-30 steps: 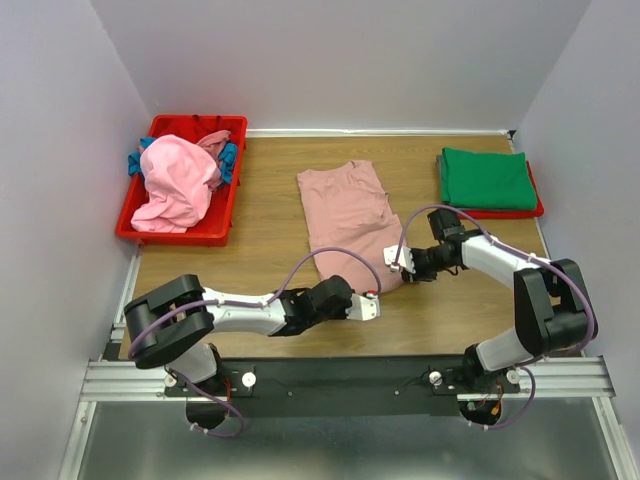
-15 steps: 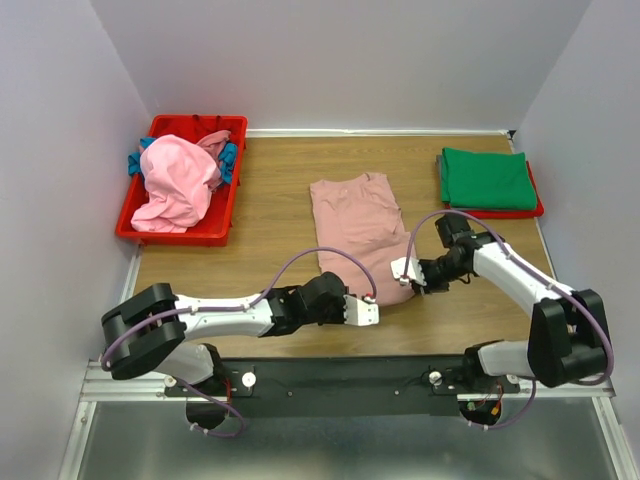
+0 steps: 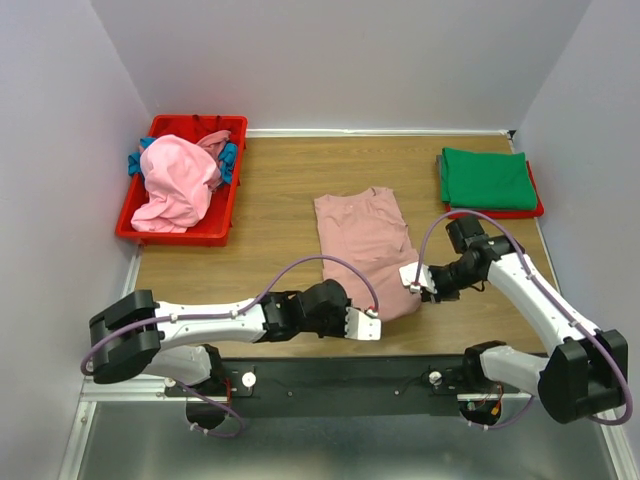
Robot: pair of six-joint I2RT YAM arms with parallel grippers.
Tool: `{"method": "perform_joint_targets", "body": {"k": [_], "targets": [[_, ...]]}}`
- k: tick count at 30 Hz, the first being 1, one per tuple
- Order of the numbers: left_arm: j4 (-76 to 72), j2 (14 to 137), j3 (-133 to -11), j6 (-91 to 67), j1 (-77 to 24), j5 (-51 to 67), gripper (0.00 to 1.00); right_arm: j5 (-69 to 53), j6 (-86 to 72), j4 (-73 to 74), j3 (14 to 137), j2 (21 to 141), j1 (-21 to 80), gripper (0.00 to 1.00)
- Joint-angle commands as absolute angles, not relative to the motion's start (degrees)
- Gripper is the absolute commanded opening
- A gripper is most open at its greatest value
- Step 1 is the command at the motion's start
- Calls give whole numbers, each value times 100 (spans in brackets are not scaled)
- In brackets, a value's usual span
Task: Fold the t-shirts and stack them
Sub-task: Fold the tshirt
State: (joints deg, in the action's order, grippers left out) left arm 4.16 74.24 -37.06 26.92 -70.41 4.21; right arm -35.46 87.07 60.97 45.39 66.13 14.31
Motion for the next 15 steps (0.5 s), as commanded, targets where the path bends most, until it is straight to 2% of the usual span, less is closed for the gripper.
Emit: {"method": "perform_joint_targets", "body": {"k": [1,11,15], "targets": [[650,7164,-3911,2566,-7233,624,0,-3832,8728,6723,4798,6399,1477,0],[1080,6865,-4245,2540,-7339,642,0,-3929,8614,7189,5141,6082,1468,0],[1221,6654,-4280,2636,-7348,432,0,-4025,8429,7155,5650,6161,1477,0]]}}
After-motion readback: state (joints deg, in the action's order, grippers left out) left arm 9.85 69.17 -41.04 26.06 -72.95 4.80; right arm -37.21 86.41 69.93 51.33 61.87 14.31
